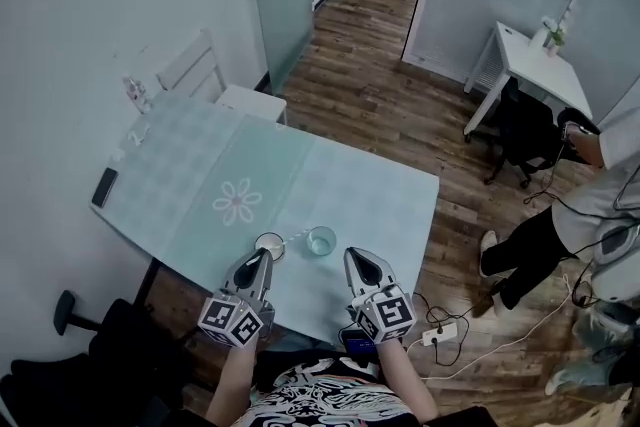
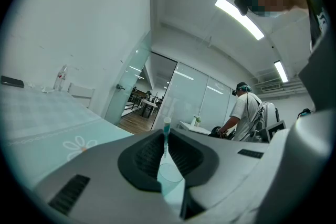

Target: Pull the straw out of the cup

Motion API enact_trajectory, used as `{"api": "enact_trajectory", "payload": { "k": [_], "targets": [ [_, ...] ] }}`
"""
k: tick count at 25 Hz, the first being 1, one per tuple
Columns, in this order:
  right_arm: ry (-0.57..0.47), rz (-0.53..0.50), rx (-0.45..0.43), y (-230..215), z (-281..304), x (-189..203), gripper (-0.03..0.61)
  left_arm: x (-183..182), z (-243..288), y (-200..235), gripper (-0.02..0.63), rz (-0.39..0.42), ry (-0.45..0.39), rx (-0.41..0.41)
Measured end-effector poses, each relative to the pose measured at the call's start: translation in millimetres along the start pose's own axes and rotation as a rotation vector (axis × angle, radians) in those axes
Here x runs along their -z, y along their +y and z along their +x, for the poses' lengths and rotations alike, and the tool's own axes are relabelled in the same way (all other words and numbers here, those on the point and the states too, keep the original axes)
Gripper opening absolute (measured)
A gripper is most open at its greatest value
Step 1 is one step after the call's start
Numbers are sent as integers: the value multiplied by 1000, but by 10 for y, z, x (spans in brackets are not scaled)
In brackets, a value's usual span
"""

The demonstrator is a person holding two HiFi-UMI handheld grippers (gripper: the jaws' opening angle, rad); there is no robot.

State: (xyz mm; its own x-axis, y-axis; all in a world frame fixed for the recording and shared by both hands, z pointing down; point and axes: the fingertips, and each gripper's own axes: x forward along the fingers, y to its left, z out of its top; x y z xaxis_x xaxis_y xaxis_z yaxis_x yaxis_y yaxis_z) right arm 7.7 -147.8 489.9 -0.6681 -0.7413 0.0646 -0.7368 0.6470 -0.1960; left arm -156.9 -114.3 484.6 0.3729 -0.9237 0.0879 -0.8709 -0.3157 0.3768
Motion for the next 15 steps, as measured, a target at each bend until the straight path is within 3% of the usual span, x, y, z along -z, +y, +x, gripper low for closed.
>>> {"api": "enact_trajectory", "payload": {
  "k": [15],
  "targets": [
    [17, -6, 8, -104, -74, 44, 21, 57, 167, -153, 9, 22, 24, 26]
  ]
}}
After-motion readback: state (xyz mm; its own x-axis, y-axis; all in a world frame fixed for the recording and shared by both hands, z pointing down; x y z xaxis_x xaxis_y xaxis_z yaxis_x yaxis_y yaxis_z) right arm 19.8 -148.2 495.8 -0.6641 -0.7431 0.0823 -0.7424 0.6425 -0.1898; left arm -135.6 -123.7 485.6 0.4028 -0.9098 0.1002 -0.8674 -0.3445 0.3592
